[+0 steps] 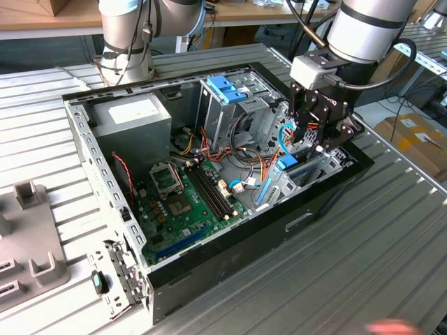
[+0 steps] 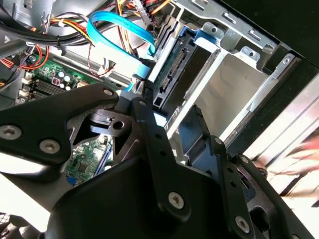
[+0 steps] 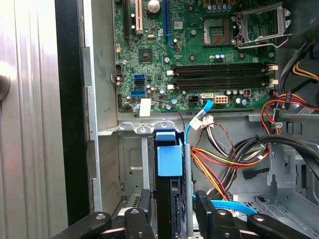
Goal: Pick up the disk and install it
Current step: 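Insert the first disk wire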
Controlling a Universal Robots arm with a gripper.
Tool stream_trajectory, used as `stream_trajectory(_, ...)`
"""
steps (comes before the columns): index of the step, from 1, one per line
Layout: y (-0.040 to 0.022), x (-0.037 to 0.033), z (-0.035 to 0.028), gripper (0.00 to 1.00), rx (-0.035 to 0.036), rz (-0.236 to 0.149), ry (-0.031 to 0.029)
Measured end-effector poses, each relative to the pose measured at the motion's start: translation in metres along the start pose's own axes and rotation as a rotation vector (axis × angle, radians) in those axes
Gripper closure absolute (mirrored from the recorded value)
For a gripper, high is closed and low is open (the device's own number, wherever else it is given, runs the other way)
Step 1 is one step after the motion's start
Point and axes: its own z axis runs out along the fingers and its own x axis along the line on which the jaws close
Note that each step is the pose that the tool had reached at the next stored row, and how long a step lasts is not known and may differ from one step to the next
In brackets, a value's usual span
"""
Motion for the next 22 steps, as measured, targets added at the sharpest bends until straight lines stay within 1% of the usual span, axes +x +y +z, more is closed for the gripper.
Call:
stream_trajectory(2,0.0001,0.0000,0.0001,0.52,0.0005,0.000,0.0000)
stream_trajectory(6,0.0001,0.0000,0.0001,0.52,0.0005,0.000,-0.0052)
stream_trajectory(8,0.0001,0.0001,-0.0011,0.52,0.0005,0.000,-0.0050)
stream_trajectory(12,-0.0001,0.0005,-0.0083,0.52,0.0005,0.000,-0.0052)
stream_trajectory(13,-0.0002,0.0007,-0.0116,0.52,0.0005,0.000,-0.0051)
stream_trajectory(15,-0.0003,0.0009,-0.0143,0.52,0.0005,0.000,-0.0053)
stream_trajectory(19,-0.0009,0.0006,-0.0145,0.52,0.0005,0.000,-0.0052)
stream_trajectory(22,-0.0055,-0.0011,-0.0145,0.52,0.0005,0.000,-0.0052)
